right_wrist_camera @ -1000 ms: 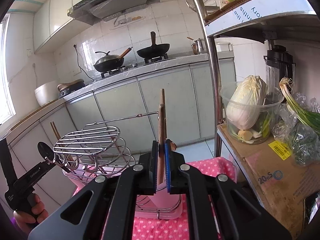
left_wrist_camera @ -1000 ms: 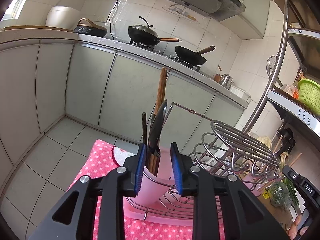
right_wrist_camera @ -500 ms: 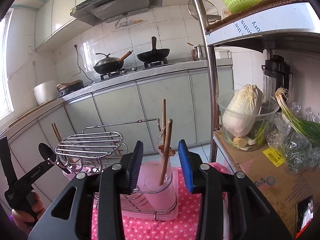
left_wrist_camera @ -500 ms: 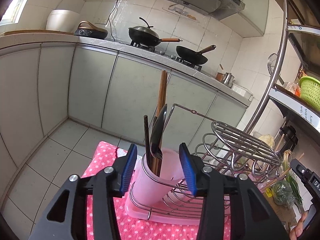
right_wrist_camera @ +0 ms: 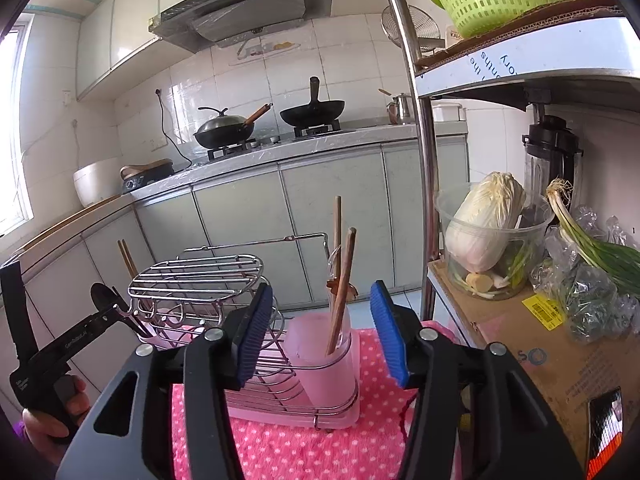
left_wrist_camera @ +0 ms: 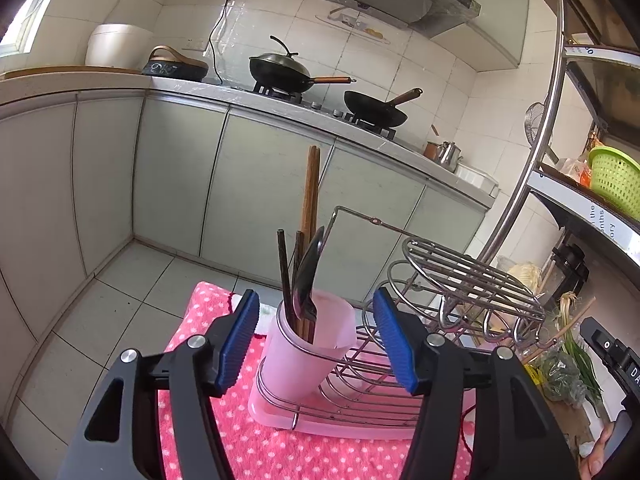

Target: Organize utensils

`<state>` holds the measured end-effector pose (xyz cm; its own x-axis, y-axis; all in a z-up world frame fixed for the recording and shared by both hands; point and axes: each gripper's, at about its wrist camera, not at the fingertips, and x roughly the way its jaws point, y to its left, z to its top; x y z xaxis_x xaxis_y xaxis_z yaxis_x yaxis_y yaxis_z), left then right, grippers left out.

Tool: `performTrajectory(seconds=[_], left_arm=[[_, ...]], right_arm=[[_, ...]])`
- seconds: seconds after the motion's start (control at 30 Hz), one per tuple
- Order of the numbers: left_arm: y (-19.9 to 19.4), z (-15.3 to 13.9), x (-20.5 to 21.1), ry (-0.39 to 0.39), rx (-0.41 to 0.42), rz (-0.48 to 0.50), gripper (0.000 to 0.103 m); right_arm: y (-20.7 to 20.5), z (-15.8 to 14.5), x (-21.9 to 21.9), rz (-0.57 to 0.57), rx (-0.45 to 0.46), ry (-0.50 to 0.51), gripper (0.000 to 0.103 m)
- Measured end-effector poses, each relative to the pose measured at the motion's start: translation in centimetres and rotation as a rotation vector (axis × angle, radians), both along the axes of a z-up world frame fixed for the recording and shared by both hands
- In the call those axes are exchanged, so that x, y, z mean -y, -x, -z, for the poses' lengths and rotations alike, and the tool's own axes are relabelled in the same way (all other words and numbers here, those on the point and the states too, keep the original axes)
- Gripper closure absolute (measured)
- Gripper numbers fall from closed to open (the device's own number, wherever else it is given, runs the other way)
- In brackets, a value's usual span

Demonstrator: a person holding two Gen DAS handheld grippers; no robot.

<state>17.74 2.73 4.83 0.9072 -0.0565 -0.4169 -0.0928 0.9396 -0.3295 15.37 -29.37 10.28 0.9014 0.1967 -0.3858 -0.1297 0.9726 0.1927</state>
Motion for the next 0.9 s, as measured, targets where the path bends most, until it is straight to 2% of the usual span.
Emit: performTrajectory(seconds=[0.2, 0.9], left_arm=[[0.6, -0.3, 0.1, 0.001, 0.018, 0.003, 0.039], [2.5, -0.5, 0.4, -0.045, 0.005, 0.048, 0.038]], right_arm=[[1.0, 0.0, 0.2, 0.005, 0.013, -0.003, 0.046], [2.1, 2.5, -0.6, -0.003, -0.013, 0.009, 0.044]])
